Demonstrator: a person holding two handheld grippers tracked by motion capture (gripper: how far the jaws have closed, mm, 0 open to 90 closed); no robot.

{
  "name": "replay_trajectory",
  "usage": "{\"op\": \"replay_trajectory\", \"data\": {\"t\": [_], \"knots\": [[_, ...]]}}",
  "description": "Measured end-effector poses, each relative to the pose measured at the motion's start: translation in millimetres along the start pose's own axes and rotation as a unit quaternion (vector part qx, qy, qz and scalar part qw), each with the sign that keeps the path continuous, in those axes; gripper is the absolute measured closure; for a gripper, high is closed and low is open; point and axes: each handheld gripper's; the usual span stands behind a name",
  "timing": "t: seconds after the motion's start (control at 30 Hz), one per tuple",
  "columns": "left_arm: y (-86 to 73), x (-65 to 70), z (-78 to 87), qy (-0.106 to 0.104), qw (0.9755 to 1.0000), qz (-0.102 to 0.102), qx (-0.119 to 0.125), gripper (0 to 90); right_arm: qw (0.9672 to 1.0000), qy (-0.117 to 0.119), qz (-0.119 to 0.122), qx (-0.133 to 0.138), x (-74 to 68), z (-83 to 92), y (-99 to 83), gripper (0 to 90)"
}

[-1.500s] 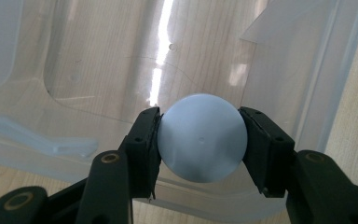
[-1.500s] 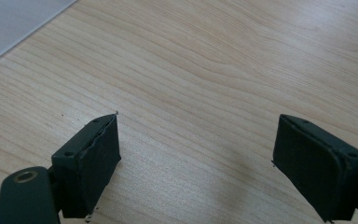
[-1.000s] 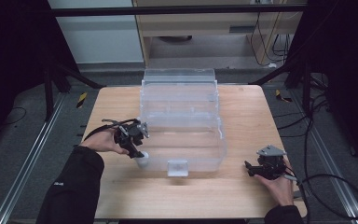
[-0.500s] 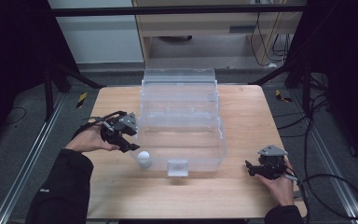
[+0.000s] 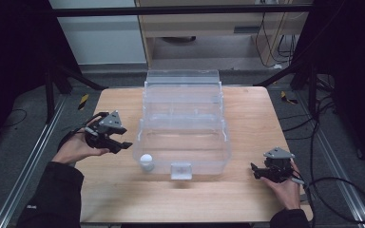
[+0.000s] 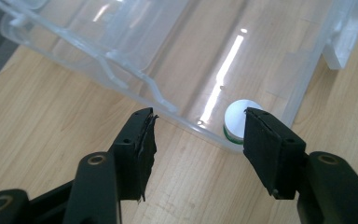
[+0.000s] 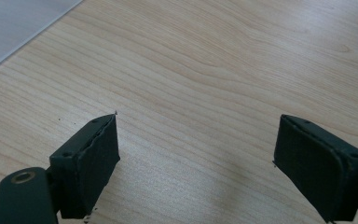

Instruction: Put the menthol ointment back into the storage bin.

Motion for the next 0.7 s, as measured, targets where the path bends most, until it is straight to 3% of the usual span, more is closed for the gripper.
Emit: {"op": "replay_trajectory", "data": {"t": [0.03,0.1,0.13,0.17,0.2,0.27,0.3,0.33,0.5,0.53,0.57,0.6,0.63,0.67,0.7], "knots": [[0.0,0.0,0.0,0.0,1.0,0.0,0.0,43.2,1.0,0.0,0.0,0.0,0.0,0.0,0.0,14.1],[-10.2,-0.8,4.6,0.017,0.9992,0.028,0.023,43.1,1.0,0.0,-0.003,0.001,0.2,0.4,0.0,14.0],[-10.2,-0.8,4.6,0.017,0.9992,0.028,0.023,43.2,1.0,0.0,-0.003,0.001,0.2,0.4,0.0,14.0],[-18.3,-1.7,6.9,0.031,0.9979,0.047,0.032,43.3,1.0,0.0,-0.002,0.001,0.4,0.5,0.0,14.1],[-18.3,-1.7,6.9,0.031,0.9979,0.047,0.032,43.4,1.0,0.0,-0.002,0.001,0.4,0.5,0.0,14.1],[-31.8,-2.1,7.9,0.045,0.9939,0.083,0.057,43.3,1.0,-0.001,-0.002,0.0,0.8,1.1,0.0,14.1],[-36.4,-2.0,7.9,0.051,0.9922,0.095,0.063,43.1,1.0,-0.001,-0.002,0.0,0.8,1.2,0.1,14.1],[-36.4,-2.0,7.9,0.051,0.9922,0.095,0.063,42.8,1.0,-0.001,-0.003,0.0,0.8,1.4,0.1,14.1],[-57.9,0.4,3.8,0.089,0.982,0.145,0.081,43.3,1.0,-0.001,-0.002,0.0,1.0,1.3,-0.1,14.0],[-65.2,2.2,2.1,0.108,0.9761,0.165,0.091,42.9,1.0,-0.001,-0.002,0.0,1.2,1.2,-0.1,14.0],[-65.2,2.2,2.1,0.108,0.9761,0.165,0.091,42.9,1.0,-0.001,-0.002,0.0,1.2,1.2,-0.1,14.0],[-69.9,3.6,1.0,0.119,0.9711,0.181,0.1,42.9,1.0,-0.001,-0.003,0.0,1.2,1.3,-0.1,14.0],[-76.3,6.1,-1.0,0.137,0.9642,0.198,0.112,41.4,1.0,-0.001,-0.007,0.001,1.3,1.7,-0.2,14.0],[-80.0,7.2,-2.0,0.147,0.9596,0.21,0.116,40.8,1.0,0.0,-0.009,0.002,1.5,2.0,-0.2,14.0],[-80.0,7.2,-2.0,0.147,0.9596,0.21,0.116,39.9,1.0,0.0,-0.009,0.002,1.5,2.0,-0.2,14.0]]}}
Point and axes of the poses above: each handheld gripper's, and its own axes: z roughly backward along the jaws, y roughly out of its top, x roughly to its right, and after that the axes turned 3 degrees about -x, right-handed
